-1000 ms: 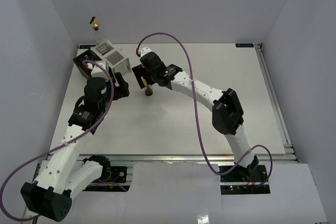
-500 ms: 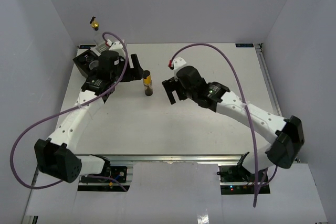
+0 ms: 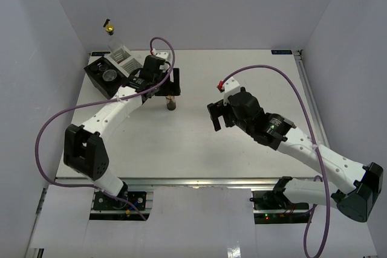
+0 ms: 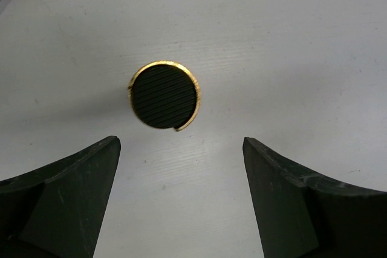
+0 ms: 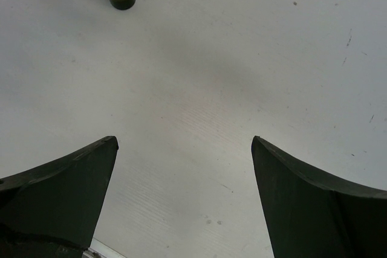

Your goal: Organize the condiment bottles

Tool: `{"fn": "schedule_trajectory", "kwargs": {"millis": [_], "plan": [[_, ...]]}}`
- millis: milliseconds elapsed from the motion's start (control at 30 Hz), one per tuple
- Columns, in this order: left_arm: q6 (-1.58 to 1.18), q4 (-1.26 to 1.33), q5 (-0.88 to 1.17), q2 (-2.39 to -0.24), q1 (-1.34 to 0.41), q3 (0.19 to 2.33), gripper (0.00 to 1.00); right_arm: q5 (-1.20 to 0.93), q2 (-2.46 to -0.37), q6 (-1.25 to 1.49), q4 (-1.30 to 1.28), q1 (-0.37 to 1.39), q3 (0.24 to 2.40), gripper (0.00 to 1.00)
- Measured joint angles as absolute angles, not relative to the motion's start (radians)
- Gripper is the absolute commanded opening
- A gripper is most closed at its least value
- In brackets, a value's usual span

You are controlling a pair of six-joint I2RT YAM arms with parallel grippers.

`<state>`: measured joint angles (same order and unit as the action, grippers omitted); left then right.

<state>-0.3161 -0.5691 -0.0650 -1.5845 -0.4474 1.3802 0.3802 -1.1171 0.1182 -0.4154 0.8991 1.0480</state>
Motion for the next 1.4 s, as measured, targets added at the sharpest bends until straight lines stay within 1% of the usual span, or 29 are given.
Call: {"fn": "schedule_trajectory", "kwargs": {"millis": [133,567,733,833,900,967,1033,1133,1267,1333,1400], "plan": [[-0.322,-0.573,-0.101,-1.643,-0.478,1.422,0.9,0.39,-1.084,0.115,-0.417,0.898,1.014,0.98],[-0.329,-0.584,-0.249,-1.737,-0.495,1.442,0.87,0.41,-1.044,0.09,-0.4,0.897,0.964,0.98],[-0.323,-0.583,-0.274,-1.75,-0.495,1.443,0.8,0.414,-1.044,0.083,-0.389,0.897,0.952,0.98],[-0.318,-0.58,-0.286,-1.753,-0.495,1.448,0.73,0.416,-1.044,0.078,-0.389,0.897,0.95,0.98],[-0.315,-0.575,-0.292,-1.754,-0.496,1.451,0.66,0.417,-1.044,0.076,-0.388,0.896,0.95,0.98],[-0.312,-0.572,-0.296,-1.755,-0.496,1.456,0.55,0.417,-1.045,0.075,-0.386,0.896,0.95,0.98],[-0.307,-0.569,-0.298,-1.758,-0.496,1.462,0.38,0.417,-1.045,0.075,-0.385,0.896,0.95,0.98],[-0.299,-0.567,-0.303,-1.762,-0.497,1.469,0.24,0.417,-1.045,0.075,-0.385,0.896,0.95,0.98],[-0.298,-0.572,-0.307,-1.777,-0.499,1.485,0.12,0.416,-1.045,0.074,-0.386,0.896,0.949,0.98],[-0.297,-0.568,-0.308,-1.789,-0.499,1.497,0.04,0.416,-1.045,0.074,-0.385,0.896,0.949,0.98],[-0.296,-0.567,-0.311,-1.795,-0.499,1.505,0.0,0.417,-1.045,0.074,-0.385,0.896,0.949,0.98]]}}
